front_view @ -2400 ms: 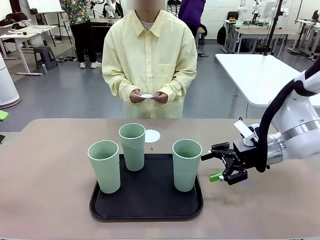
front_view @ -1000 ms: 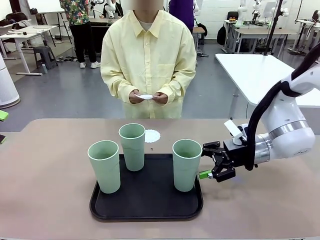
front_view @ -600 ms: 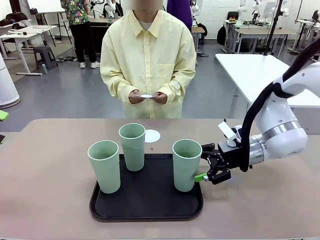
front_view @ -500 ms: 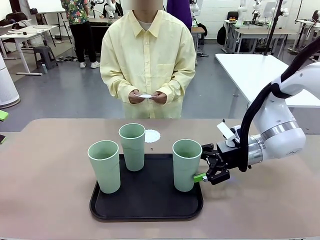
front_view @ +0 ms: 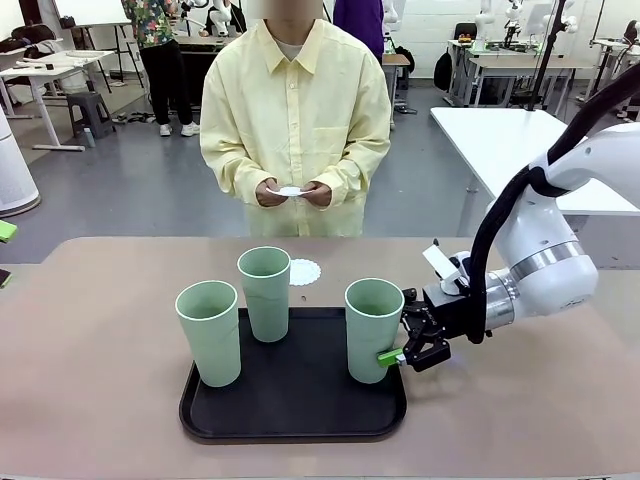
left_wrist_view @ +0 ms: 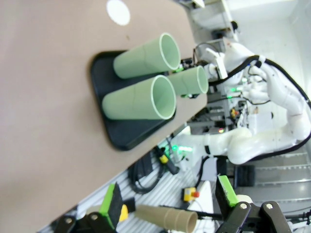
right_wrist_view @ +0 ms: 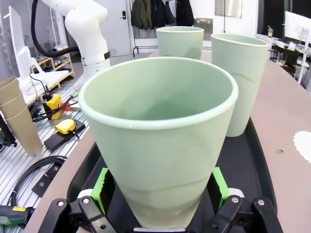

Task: Place coasters on the table and set cups on them.
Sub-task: Pick up one Reusable plastic cup and place it on a coaster set by the human.

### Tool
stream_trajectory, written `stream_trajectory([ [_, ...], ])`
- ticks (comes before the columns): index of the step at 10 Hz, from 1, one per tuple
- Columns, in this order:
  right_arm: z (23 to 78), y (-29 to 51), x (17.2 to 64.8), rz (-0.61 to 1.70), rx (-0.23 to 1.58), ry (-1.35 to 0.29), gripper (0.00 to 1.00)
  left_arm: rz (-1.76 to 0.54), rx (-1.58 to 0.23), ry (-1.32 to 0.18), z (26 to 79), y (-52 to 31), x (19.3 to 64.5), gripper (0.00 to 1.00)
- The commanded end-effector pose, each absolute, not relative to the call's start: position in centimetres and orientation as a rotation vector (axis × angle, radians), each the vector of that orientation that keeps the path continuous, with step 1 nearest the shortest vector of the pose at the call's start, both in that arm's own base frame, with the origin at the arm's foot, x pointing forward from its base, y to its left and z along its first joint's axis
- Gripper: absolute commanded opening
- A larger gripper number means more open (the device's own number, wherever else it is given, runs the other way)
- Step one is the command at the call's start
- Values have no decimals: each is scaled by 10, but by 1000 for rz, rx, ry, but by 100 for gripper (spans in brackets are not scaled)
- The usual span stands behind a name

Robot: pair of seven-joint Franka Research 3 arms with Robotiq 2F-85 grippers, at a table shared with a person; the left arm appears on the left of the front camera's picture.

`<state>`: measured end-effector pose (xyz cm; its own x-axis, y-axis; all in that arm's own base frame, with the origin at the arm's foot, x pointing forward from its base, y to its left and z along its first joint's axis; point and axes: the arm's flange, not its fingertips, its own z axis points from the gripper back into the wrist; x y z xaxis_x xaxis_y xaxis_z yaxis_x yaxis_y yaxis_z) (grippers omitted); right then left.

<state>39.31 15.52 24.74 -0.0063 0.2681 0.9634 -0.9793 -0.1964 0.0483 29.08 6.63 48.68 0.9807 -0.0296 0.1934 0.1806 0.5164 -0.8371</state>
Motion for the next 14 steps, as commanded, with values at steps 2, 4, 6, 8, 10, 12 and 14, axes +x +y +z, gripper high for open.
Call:
stream_trajectory([
  [2, 240, 172, 400, 1463, 1192, -908, 100, -144, -1038, -177, 487, 67, 291, 100],
  [4, 241, 171, 398, 1470, 1215, -935, 100, -144, -1038, -177, 487, 67, 291, 100],
  [6, 240, 168, 398, 1467, 1225, -939, 41, -144, -1038, -177, 487, 67, 291, 100],
  [8, 247, 166, 395, 1488, 1211, -920, 0, -144, -1038, -177, 487, 67, 291, 100],
  [10, 266, 165, 387, 1518, 1180, -916, 0, -144, -1038, -177, 487, 67, 291, 100],
  [12, 300, 168, 378, 1451, 1200, -866, 26, -144, -1038, -177, 487, 67, 291, 100],
  [14, 356, 178, 380, 1427, 1191, -880, 26, -144, -1038, -177, 487, 67, 291, 100],
])
